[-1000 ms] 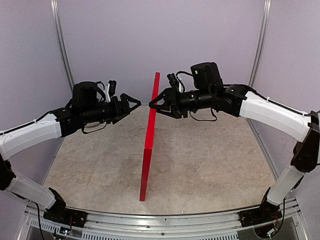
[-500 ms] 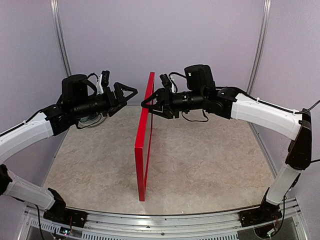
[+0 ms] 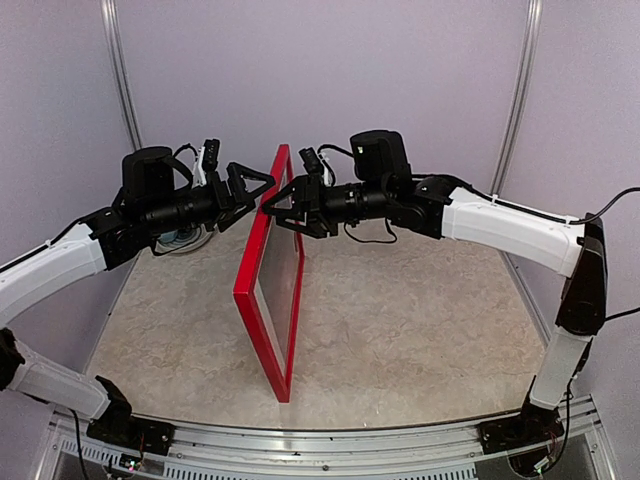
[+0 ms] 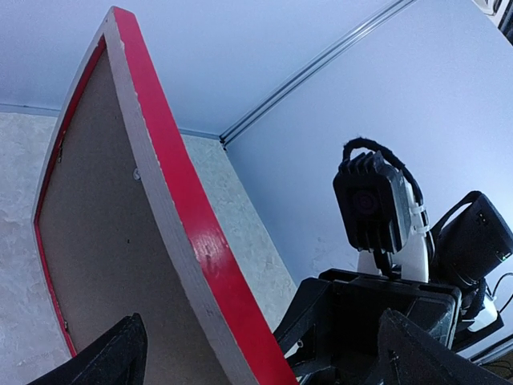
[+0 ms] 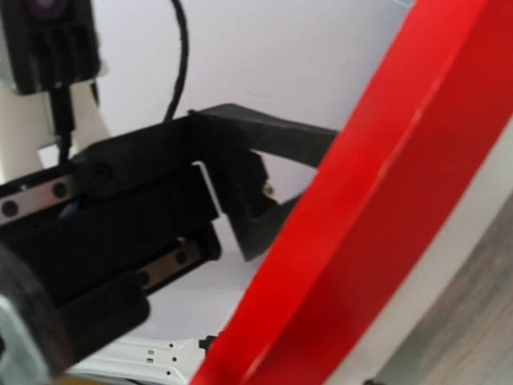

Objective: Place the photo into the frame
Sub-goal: Pass from the right arm to the left

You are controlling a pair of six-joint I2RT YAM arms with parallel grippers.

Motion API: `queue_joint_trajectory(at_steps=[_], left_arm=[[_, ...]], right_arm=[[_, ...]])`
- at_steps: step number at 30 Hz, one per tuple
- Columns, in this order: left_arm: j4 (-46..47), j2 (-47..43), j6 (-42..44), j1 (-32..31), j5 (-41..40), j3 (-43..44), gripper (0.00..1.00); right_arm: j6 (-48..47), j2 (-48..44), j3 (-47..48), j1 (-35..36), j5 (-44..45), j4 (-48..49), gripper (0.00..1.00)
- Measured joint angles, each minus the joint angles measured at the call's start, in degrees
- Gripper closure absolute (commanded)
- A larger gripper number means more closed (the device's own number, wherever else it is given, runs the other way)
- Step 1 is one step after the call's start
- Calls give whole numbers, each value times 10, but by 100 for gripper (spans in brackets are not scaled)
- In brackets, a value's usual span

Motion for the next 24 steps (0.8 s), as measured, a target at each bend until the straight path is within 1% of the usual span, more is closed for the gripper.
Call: queue_joint_trajectory(at_steps=[7,9,13,19,21,24], left_arm=[[0,2,-2,9,13,0,1],[-2,2,-3,11,16,0,2],[-4,2,-2,16,18,0,8],[-18,-1,-2,27,19,0,17],[-31,-5,0,32,16,0,23],[-56,-13,6,39,4,0,28]], right_arm=[[0,11,6,5,-7,6,43],[0,14,5,5,-8,8,43],[0,14,-12,5,-8,24,42],[0,-12,-111,-4,-6,41,42],[0,-28,-152,-13,-6,46,42],[0,-56,-208,-34,-2,49,42]])
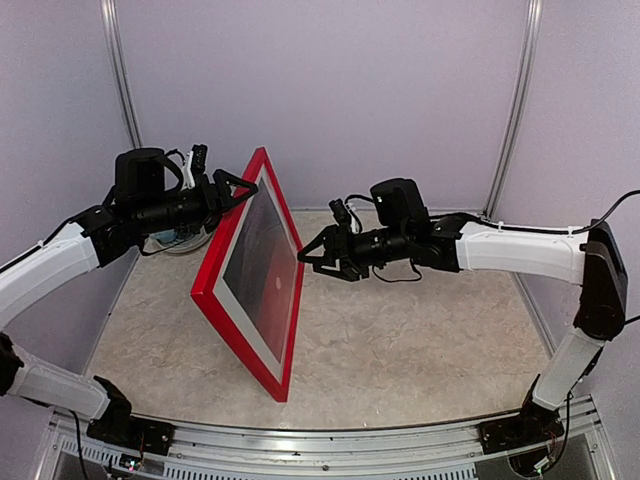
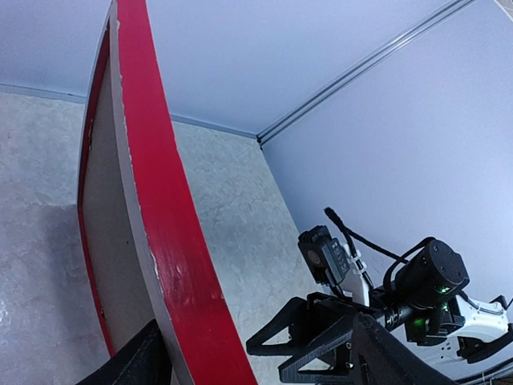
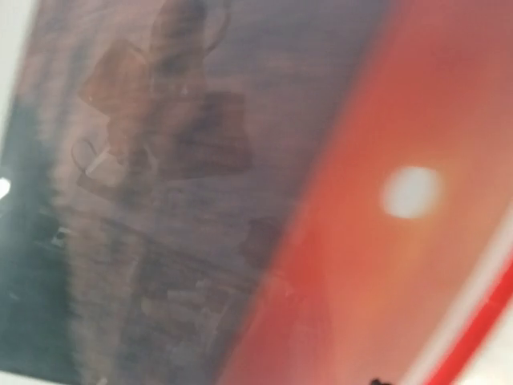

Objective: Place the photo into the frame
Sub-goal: Pass from the right arm to the left

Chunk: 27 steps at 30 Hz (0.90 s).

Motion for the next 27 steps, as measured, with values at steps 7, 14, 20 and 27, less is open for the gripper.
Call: queue_joint_trajectory(at_steps=[7,14,20,27], left_arm=[[-60,-17,28,10,-41,0,36],[-89,-36,43,23,-60,-14,49],[-105,-42,50,31,-74,-27,57],[-124,-43,55,32,-92,-46,62]], right_arm=[[-5,-28,-78,-37,11,9,40],[-21,-28,-109,-50,21,-6,39],[-31,-27,-122,-53,24,-10,39],[-37,-21,-131,-55,26,-13,39]])
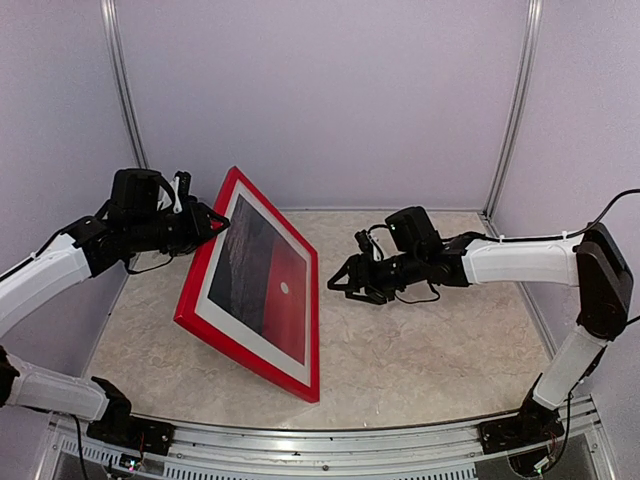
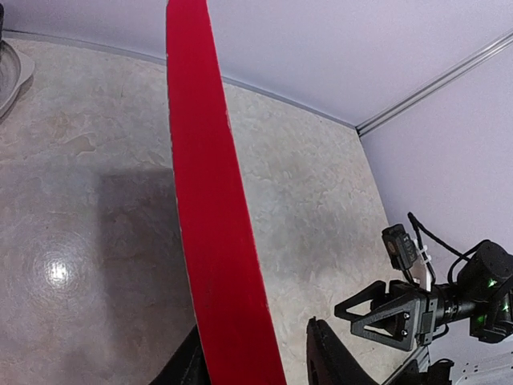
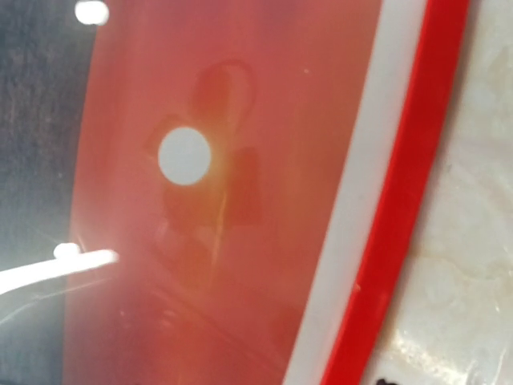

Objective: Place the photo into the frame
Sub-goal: Pass from the right arm to the left, then place the photo frame at the center of the board.

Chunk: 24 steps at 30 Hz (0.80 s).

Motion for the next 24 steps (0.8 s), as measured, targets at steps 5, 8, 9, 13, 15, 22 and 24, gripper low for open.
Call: queue_joint_trajectory(at_steps=[5,8,9,13,15,22,24], left_arm=[[-4,-6,0,0,-7,-32,62],[-4,-10,-2,0,-9,-51,62],[-3,-11,-3,0,-9,-57,63],[5,-15,-9,0,-10,-82,63],[13,-18,-14,0,-11,-99,64],[57,-29,-38,0,-13,-162,65],[69,-30,-46,0,-12,-176,65]], right_arm=[[-5,1,-4,-1,0,-6,38],[-7,1,-11,-6,0,-10,37],[-7,0,-13,-8,1,-12,37],[-10,0,-20,-14,7,-23,34],[-14,0,-24,-16,13,-27,33],[-25,-21,-40,-24,36,-51,26],[-30,-33,-42,-25,43,-62,25]])
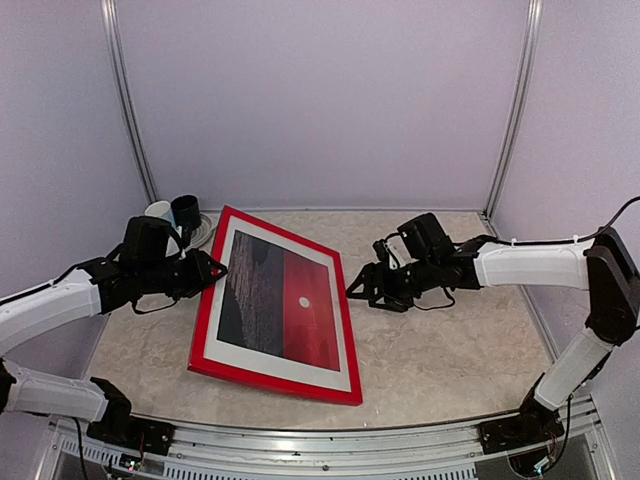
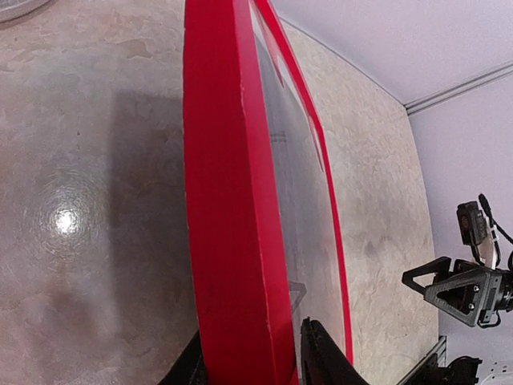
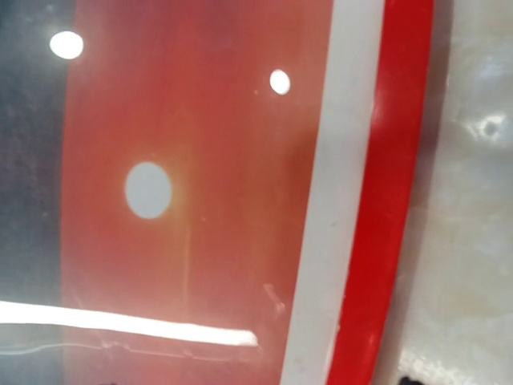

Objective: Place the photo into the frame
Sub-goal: Place the photo frame at the center of the board.

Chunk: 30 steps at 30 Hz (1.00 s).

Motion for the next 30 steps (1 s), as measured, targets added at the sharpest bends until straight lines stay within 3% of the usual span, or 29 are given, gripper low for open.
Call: queue_joint_trajectory(at_steps=[16,30], left_arm=[[100,6,-65,-40,-48,-89,65],[170,73,-108,-91,-114,-110,65]], right_arm=[[-76,-127,-11,10,23,-90,24],[-95,-196,-87,113,28,-133,24]])
